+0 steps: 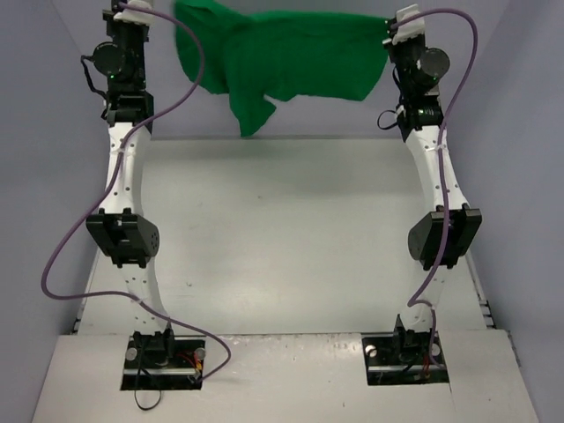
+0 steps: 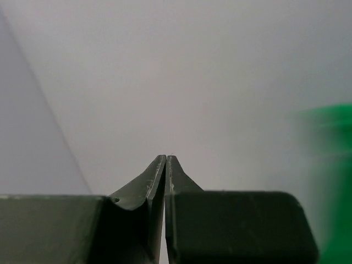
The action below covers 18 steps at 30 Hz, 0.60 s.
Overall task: Fold and stack the t-shirts
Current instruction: Flatten out the tshirt
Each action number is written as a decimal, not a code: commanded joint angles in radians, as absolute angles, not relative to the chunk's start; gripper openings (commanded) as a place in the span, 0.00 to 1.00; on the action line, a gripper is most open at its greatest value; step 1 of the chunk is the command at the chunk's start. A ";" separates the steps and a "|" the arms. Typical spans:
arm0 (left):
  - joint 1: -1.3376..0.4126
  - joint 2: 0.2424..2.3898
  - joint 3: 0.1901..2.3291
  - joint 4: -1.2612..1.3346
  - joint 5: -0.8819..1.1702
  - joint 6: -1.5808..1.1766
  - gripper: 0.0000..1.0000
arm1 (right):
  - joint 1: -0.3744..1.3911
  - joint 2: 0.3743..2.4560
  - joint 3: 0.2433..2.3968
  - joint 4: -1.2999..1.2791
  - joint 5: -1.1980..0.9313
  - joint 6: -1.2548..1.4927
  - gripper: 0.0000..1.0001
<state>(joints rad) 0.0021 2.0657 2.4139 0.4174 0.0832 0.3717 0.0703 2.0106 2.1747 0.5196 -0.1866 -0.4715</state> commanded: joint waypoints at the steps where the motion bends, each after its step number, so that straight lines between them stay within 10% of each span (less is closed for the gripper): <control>1: 0.090 1.983 2.331 0.565 0.040 0.300 0.00 | 0.046 1.934 2.063 0.704 -0.168 -0.464 0.00; 18: 0.092 1.760 1.615 0.613 0.347 0.260 0.00 | 0.044 1.797 1.605 0.700 -0.373 -0.551 0.00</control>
<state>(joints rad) 0.0998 1.9557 1.6634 0.5726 0.1583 0.3074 0.0391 1.9833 1.7147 0.6079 -0.2757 -0.4964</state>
